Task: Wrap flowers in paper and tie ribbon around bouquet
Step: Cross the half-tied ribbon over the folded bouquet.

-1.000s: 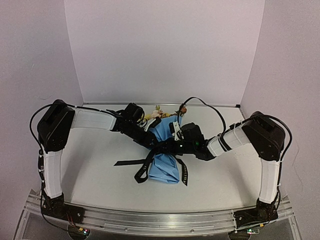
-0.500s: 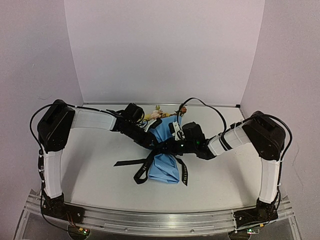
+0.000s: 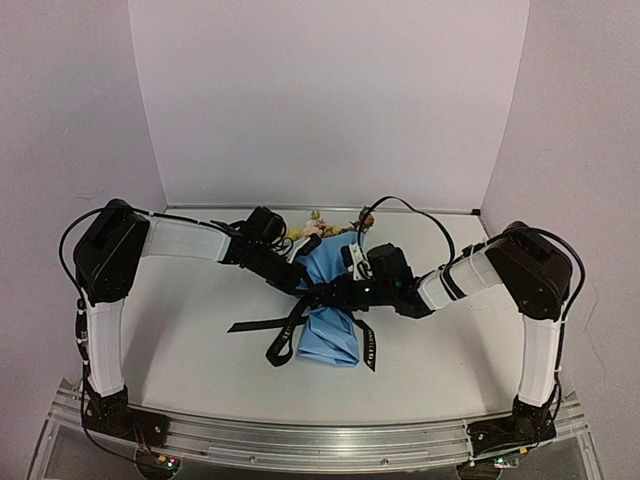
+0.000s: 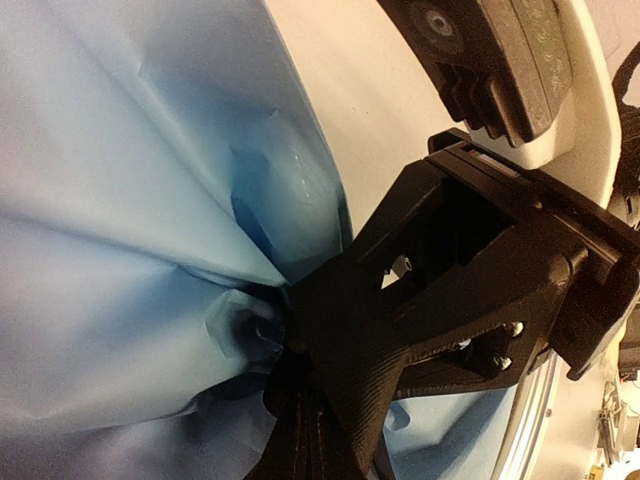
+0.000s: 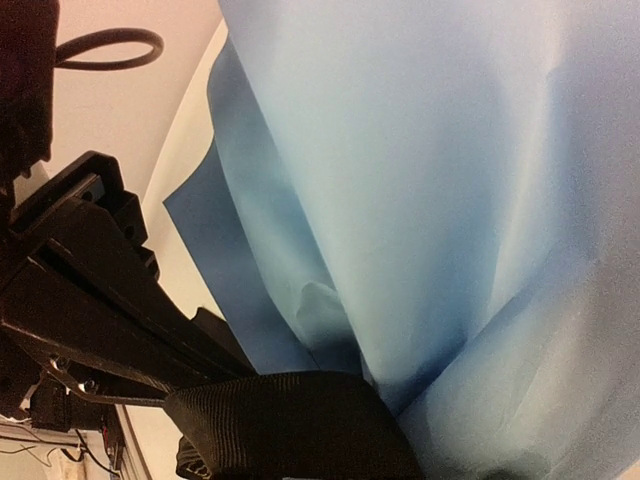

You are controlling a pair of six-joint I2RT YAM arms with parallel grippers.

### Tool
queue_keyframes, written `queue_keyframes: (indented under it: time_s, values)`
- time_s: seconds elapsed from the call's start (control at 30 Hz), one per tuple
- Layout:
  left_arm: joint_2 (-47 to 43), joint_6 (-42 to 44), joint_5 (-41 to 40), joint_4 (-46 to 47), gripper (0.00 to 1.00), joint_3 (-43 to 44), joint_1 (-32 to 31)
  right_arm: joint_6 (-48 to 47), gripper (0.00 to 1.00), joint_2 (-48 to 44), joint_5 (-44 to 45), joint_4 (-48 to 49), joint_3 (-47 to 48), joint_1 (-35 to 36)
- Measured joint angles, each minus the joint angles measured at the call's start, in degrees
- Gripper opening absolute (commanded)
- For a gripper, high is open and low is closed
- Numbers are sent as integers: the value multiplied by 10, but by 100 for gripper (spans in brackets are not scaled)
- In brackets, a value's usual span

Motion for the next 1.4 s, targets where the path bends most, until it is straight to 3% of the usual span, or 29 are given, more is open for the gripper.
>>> queue_keyframes:
  time_s: [0.27,0.53,0.8,1.4]
  values:
    - [-9,-18,1,48,0,-19,-7,2,37,-51,6,4,-45,4]
    - [-9,-26,1,54,0,-20,-8,-3,39,-103,9,2,-72,9]
    - [-9,-24,-5,37,0,-11,-12,-46,41,-156,43,-73,-84,10]
    - [2,-51,15,-75,0,153,-24,-141,43,-178,73,-178,-86,10]
